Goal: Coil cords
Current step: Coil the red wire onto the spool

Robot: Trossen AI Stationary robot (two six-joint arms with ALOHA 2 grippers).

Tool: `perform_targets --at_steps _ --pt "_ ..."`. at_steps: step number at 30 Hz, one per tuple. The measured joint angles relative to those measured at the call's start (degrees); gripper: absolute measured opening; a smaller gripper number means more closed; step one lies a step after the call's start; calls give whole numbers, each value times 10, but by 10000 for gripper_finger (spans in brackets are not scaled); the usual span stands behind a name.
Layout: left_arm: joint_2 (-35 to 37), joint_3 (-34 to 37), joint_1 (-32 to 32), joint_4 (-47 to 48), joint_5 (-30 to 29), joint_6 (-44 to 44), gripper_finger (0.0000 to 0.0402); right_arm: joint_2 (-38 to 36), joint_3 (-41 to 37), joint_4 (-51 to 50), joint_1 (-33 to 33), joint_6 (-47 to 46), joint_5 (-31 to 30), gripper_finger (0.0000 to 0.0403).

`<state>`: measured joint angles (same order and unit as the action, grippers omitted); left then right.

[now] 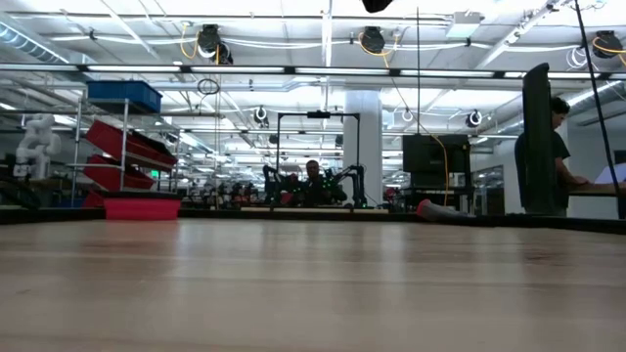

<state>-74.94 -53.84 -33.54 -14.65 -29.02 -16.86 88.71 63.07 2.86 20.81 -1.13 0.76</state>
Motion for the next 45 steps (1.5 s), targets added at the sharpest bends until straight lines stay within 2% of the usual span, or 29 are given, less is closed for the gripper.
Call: perform_targets --at_steps 8,14,18,27,34,39,45 --pt "0 0 0 7 4 0 2 -15 0 -42 -1 -19 -4 71" --pt "-1 0 0 16 5 2 2 -72 0 -154 8 -95 -7 90" --pt "-1 0 0 17 5 2 2 -104 0 -190 32 -123 -20 95" --pt "-1 0 0 22 6 13 2 -132 0 -104 72 -34 -170 96" --pt "-1 0 1 25 7 14 2 -110 0 -8 71 13 -175 96" --pt "-1 0 1 26 7 14 2 -93 0 27 71 49 -245 96" --pt "-1 0 1 28 7 14 2 -85 0 33 67 55 -250 96"
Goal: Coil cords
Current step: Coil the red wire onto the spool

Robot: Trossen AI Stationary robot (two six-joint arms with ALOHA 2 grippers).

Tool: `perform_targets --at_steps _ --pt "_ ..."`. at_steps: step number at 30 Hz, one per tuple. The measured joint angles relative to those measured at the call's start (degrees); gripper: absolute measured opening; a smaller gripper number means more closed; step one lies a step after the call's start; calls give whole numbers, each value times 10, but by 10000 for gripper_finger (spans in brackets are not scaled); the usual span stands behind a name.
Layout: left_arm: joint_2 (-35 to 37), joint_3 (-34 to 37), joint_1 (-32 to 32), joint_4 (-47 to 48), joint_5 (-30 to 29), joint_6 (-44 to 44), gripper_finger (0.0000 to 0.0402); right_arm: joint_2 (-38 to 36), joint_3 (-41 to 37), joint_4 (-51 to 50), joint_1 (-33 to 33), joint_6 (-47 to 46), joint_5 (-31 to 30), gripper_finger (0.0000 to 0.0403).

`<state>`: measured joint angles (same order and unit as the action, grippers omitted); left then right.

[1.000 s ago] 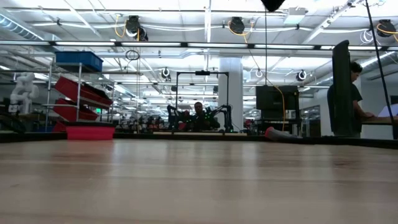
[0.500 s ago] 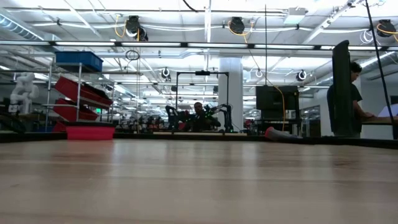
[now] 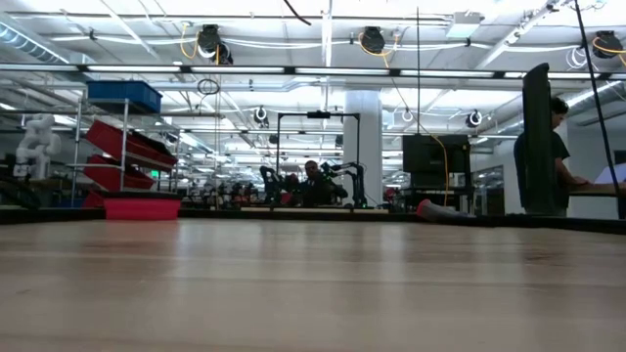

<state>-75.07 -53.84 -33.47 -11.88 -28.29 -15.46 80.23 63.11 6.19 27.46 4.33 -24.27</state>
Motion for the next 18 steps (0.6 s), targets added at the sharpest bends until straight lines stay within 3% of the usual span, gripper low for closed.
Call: perform_targets --at_steps 18 --pt "0 0 0 0 0 0 2 27 0 32 -15 7 1 96"
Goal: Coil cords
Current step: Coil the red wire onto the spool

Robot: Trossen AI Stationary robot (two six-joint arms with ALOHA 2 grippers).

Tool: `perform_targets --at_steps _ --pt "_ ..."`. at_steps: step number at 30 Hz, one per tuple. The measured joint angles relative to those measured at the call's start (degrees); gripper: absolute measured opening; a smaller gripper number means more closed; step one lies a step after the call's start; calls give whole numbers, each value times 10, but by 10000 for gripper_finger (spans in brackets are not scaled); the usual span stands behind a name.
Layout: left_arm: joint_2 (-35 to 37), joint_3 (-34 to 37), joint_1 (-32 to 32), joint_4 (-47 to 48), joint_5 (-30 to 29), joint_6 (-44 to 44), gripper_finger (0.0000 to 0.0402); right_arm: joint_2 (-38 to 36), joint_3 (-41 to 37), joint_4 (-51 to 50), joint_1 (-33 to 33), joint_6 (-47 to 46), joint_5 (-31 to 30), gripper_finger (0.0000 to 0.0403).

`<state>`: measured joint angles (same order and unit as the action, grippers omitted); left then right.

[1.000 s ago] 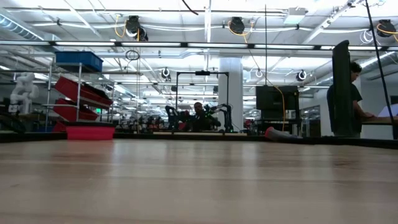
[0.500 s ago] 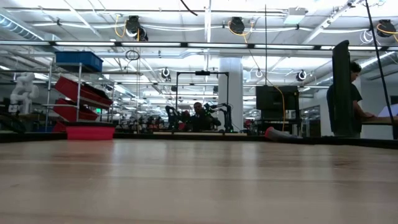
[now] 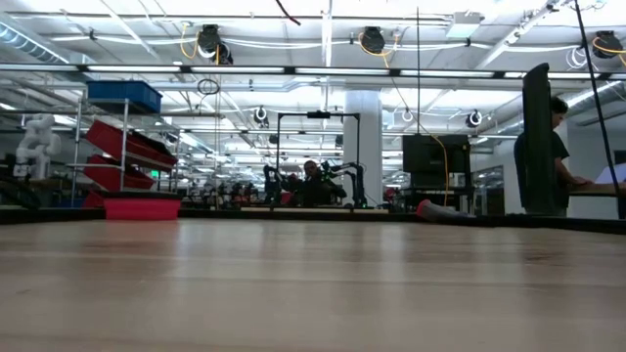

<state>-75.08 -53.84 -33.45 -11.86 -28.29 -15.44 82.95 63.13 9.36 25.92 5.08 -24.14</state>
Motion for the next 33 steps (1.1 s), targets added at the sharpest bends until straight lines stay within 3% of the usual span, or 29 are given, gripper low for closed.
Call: perform_targets --at_steps 13,17,22,33 --pt "0 0 0 0 0 0 2 2 0 4 -1 6 6 96" --pt "0 0 0 0 0 0 2 2 0 5 -1 6 46 96" --pt "0 0 0 0 0 0 2 2 0 11 -1 3 49 94" --pt "0 0 -1 0 2 1 2 1 0 11 -1 10 45 8"
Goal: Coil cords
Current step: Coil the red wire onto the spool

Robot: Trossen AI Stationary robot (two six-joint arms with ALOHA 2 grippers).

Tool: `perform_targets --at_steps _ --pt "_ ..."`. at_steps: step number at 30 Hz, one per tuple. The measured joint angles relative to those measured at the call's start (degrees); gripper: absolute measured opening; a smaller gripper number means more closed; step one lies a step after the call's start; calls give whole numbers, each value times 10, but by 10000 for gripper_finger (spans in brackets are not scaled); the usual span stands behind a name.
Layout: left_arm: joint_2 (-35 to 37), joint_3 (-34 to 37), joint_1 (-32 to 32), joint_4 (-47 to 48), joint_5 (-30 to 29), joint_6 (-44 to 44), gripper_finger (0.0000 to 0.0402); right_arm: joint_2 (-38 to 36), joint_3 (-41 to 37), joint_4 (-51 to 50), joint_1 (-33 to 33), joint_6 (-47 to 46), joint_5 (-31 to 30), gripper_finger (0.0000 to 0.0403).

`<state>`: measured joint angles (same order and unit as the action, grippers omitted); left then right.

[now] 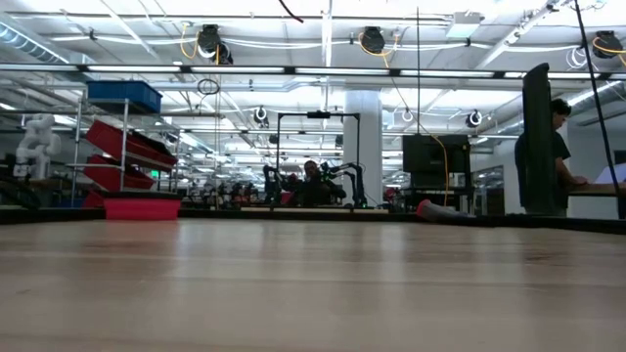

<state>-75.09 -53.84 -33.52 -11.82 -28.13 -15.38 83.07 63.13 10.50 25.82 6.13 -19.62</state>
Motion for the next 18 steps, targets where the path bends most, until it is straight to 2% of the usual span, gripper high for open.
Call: perform_targets --at_steps 11,18 --pt "0 0 0 0 0 1 4 0 0 0 0 8 -3 2" --pt "0 0 -2 -2 -6 1 70 0 0 0 0 12 -4 1"
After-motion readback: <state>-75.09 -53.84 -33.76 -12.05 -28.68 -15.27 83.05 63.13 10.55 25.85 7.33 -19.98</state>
